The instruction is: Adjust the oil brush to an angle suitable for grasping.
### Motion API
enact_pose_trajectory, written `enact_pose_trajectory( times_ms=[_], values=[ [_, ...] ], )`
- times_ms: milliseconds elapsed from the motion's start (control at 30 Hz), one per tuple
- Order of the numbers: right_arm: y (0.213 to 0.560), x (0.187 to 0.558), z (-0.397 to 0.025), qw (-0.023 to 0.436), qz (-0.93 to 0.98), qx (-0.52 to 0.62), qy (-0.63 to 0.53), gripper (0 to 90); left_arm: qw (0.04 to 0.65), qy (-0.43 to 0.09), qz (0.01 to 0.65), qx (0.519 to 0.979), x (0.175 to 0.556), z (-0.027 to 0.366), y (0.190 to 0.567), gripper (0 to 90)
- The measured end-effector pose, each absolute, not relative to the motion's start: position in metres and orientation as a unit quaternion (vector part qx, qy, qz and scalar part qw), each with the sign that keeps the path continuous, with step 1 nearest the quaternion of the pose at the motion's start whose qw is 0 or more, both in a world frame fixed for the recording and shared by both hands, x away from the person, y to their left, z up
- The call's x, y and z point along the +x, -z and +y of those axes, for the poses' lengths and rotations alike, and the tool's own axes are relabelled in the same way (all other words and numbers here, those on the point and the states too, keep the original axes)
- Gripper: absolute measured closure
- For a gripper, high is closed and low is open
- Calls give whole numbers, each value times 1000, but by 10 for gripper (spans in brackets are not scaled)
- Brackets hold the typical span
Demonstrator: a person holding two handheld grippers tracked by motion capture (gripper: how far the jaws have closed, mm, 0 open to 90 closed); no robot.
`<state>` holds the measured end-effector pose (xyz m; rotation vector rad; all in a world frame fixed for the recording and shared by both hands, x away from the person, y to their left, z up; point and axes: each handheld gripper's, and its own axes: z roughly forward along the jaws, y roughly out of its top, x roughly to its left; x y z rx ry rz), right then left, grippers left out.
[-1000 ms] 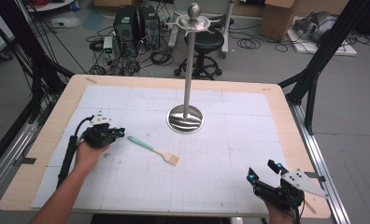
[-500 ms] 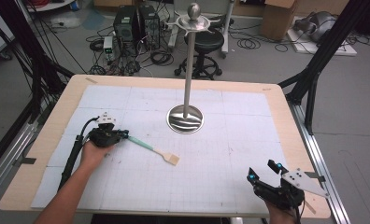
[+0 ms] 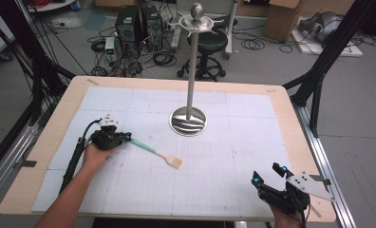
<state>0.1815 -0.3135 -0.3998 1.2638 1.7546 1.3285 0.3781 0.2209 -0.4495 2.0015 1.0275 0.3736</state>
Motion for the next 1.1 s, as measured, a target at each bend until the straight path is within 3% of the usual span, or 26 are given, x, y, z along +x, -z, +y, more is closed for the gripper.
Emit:
enact_pose_trajectory(
  times_ms=[633,1100],
  values=[
    [399,181,-315,299,656,477,-502,219,429,-104,378,814,356,177,450,896],
    [399,179,-316,299,653,481,-504,219,419,-84,341,837,339,115,446,896]
  ],
)
